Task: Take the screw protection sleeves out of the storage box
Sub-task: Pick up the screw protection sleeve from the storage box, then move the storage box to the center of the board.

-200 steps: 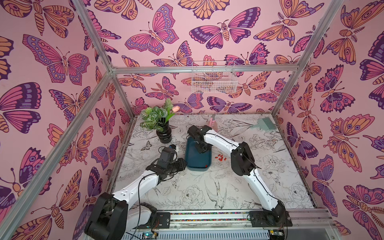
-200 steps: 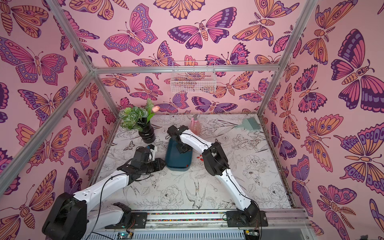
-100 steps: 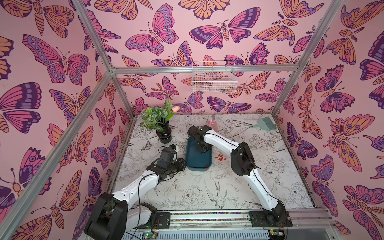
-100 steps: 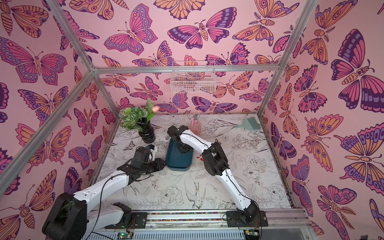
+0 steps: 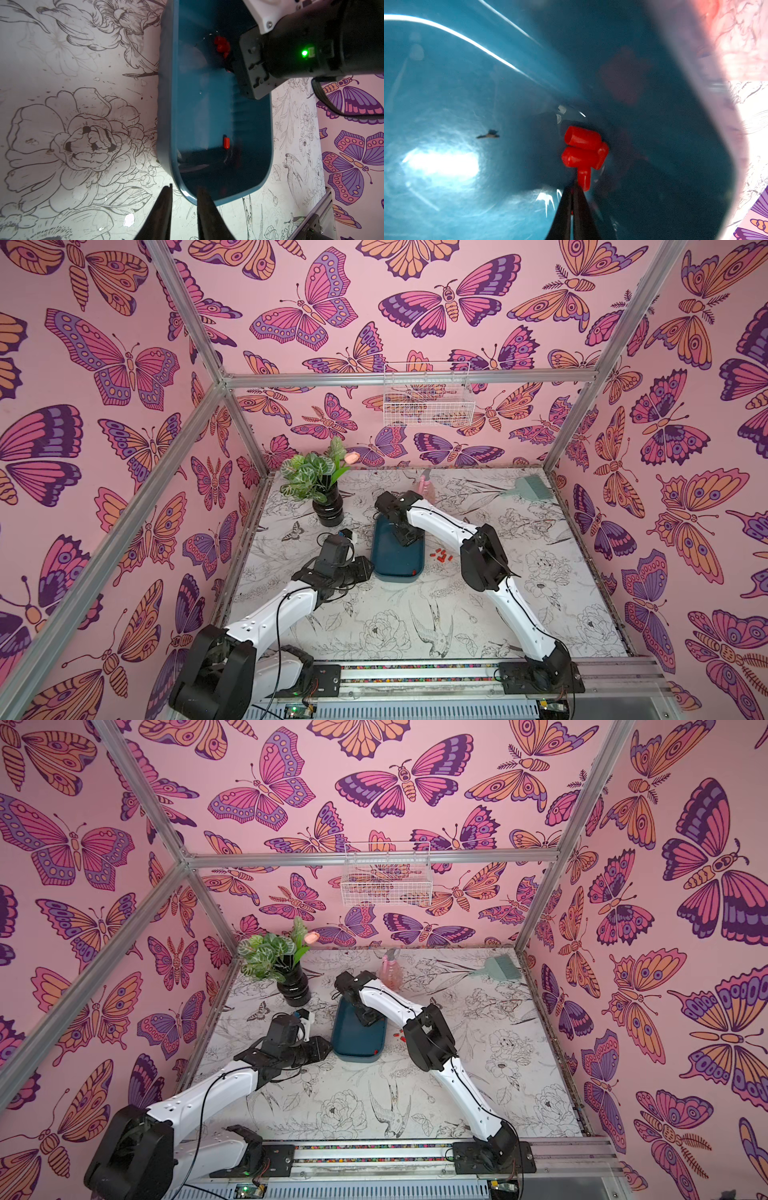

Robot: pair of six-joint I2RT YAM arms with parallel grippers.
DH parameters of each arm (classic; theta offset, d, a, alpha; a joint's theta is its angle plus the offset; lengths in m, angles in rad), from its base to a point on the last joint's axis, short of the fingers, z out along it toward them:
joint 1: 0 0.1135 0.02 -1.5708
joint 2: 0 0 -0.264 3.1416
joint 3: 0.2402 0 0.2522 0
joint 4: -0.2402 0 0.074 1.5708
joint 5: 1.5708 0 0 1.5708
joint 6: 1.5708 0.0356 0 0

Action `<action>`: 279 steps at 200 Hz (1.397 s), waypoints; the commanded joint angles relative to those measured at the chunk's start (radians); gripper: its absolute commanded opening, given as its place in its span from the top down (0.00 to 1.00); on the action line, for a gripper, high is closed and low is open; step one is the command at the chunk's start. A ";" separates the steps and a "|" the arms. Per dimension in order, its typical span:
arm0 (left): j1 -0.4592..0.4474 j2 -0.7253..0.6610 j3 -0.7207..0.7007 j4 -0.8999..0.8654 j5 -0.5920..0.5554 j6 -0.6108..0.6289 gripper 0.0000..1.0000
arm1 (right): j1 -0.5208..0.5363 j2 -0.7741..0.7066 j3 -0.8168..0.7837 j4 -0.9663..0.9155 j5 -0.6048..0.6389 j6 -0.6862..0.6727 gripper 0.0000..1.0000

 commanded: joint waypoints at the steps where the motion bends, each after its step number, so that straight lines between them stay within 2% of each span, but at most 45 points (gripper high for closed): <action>1: 0.007 0.001 -0.009 0.016 0.005 0.018 0.74 | -0.003 -0.001 0.019 -0.042 -0.035 -0.005 0.92; 61: 0.007 0.004 0.003 0.016 0.010 0.018 0.74 | -0.003 -0.122 0.008 -0.046 -0.199 0.026 0.93; 97: 0.007 -0.001 0.007 0.014 0.016 0.014 0.74 | -0.003 -0.188 -0.002 -0.066 -0.238 0.031 0.93; 143: 0.006 -0.002 0.013 0.012 0.023 0.012 0.74 | -0.002 -0.298 -0.084 -0.044 -0.261 0.044 0.93; 279: 0.006 -0.030 0.031 -0.028 0.003 0.019 0.75 | -0.046 -0.665 -0.484 0.077 -0.234 0.088 0.93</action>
